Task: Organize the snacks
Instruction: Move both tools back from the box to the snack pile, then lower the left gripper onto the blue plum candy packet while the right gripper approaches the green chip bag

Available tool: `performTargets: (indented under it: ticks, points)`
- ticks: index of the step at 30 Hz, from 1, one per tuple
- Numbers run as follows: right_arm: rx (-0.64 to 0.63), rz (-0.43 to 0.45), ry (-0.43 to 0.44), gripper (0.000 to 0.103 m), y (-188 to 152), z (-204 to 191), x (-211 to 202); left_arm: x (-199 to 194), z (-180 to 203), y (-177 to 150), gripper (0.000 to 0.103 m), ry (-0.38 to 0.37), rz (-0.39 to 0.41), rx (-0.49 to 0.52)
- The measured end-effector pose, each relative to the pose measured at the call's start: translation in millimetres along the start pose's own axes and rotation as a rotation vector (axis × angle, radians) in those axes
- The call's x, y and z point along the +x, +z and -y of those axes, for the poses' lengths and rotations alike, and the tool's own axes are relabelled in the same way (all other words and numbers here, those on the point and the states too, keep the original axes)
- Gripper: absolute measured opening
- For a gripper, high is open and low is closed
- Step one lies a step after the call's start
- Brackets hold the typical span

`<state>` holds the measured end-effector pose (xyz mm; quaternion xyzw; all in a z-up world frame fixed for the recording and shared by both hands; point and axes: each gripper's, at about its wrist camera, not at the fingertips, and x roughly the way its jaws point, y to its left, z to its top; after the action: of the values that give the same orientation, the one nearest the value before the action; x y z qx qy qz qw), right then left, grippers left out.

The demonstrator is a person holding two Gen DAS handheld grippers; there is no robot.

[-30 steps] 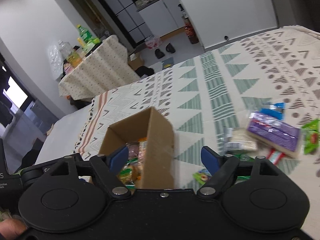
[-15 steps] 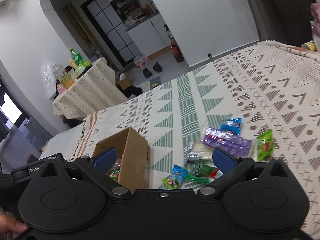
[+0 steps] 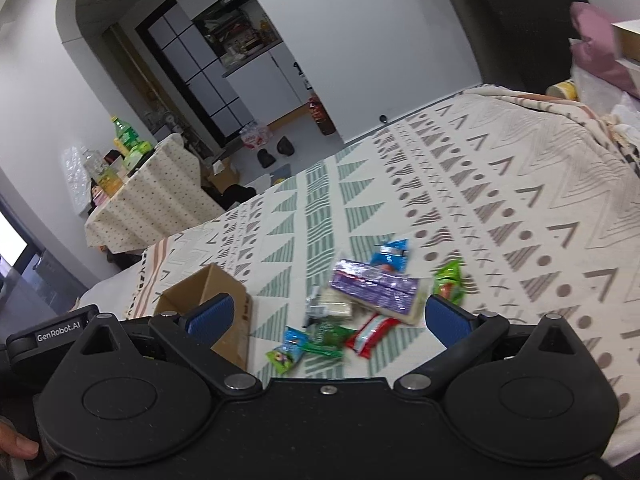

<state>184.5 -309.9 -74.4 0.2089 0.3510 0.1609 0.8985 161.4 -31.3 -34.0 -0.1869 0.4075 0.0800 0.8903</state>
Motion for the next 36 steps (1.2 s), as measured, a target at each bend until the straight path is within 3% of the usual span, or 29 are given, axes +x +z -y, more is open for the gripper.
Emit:
performTargets:
  ticks: [13,24,36]
  points:
    - [0.105,-0.028,-0.045,0.103,-12,43,4,26,35,-17,0.099,-0.033,-0.076,0.054]
    - [0.164,-0.051,-0.084,0.102,-18,59,23,64,40,-26,0.096,-0.029,-0.119,0.076]
    - [0.197,-0.102,-0.145,0.084,-12,75,64,126,24,-20,0.06,0.045,-0.138,0.08]
